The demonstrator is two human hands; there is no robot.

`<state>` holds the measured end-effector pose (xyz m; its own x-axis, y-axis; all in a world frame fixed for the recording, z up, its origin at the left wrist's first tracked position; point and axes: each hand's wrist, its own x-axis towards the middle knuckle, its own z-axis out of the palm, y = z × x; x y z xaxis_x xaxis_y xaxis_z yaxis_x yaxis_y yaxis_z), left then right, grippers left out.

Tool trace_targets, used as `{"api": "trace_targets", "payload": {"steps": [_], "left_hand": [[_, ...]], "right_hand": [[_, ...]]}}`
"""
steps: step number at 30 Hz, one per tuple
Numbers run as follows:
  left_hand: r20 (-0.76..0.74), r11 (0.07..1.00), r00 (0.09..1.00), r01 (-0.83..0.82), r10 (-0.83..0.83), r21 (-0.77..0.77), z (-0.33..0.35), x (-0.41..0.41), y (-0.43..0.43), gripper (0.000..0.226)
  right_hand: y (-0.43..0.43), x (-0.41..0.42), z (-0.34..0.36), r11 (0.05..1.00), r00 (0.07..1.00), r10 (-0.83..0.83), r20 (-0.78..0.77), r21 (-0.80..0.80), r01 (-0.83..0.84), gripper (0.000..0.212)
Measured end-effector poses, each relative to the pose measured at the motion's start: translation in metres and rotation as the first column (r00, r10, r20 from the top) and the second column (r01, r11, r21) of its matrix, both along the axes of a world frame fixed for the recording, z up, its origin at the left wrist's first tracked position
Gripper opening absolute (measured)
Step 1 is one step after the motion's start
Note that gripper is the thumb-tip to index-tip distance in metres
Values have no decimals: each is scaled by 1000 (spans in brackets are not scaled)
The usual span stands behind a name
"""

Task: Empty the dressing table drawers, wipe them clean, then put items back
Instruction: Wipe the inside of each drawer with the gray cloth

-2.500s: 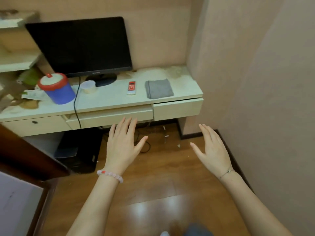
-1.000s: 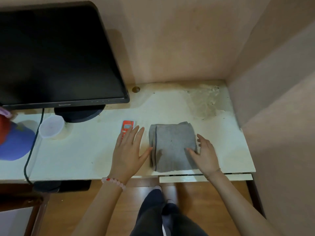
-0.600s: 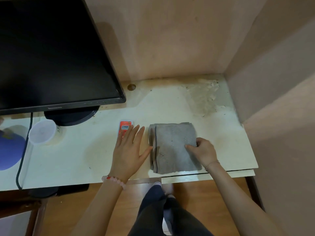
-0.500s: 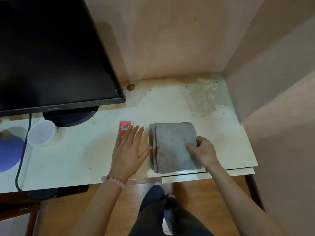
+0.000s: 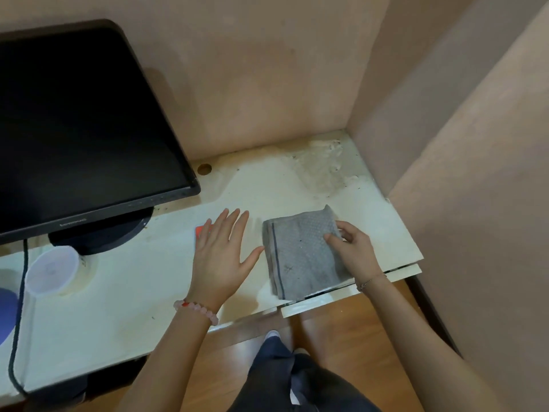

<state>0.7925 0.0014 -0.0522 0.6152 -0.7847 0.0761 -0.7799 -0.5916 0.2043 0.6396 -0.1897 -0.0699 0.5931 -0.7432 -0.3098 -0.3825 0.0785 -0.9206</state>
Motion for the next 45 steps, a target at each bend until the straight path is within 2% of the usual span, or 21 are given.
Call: {"api": "trace_targets", "payload": {"steps": [3, 6, 10, 18, 25, 36, 40, 45], "left_hand": [[14, 994, 996, 85, -84, -65, 12, -2, -14, 65], [22, 975, 979, 202, -201, -91, 18, -9, -35, 64], [42, 912, 919, 395, -393, -110, 20, -31, -69, 67], [121, 709, 721, 693, -682, -135, 39, -120, -108, 67], [151, 513, 526, 850, -837, -118, 42, -226, -103, 68], [188, 229, 243, 969, -952, -96, 40, -387, -62, 70], [180, 83, 98, 993, -979, -86, 37, -457, -56, 71], [178, -146, -130, 986, -975, -79, 33, -569, -53, 70]], "right_hand": [[5, -21, 19, 993, 990, -115, 81, 46, 111, 19], [8, -47, 34, 970, 965, -235, 115, -29, 239, 19], [13, -94, 45, 894, 894, -422, 152, -93, 438, 24], [55, -215, 62, 685, 681, -694, 234, -78, 725, 23], [127, -323, 62, 498, 497, -831, 250, -67, 865, 20], [273, -476, 62, 141, 145, -958, 246, -36, 989, 19], [319, -530, 60, -40, -28, -976, 216, -50, 998, 18], [366, -595, 57, -282, -270, -945, 183, -42, 958, 32]]}}
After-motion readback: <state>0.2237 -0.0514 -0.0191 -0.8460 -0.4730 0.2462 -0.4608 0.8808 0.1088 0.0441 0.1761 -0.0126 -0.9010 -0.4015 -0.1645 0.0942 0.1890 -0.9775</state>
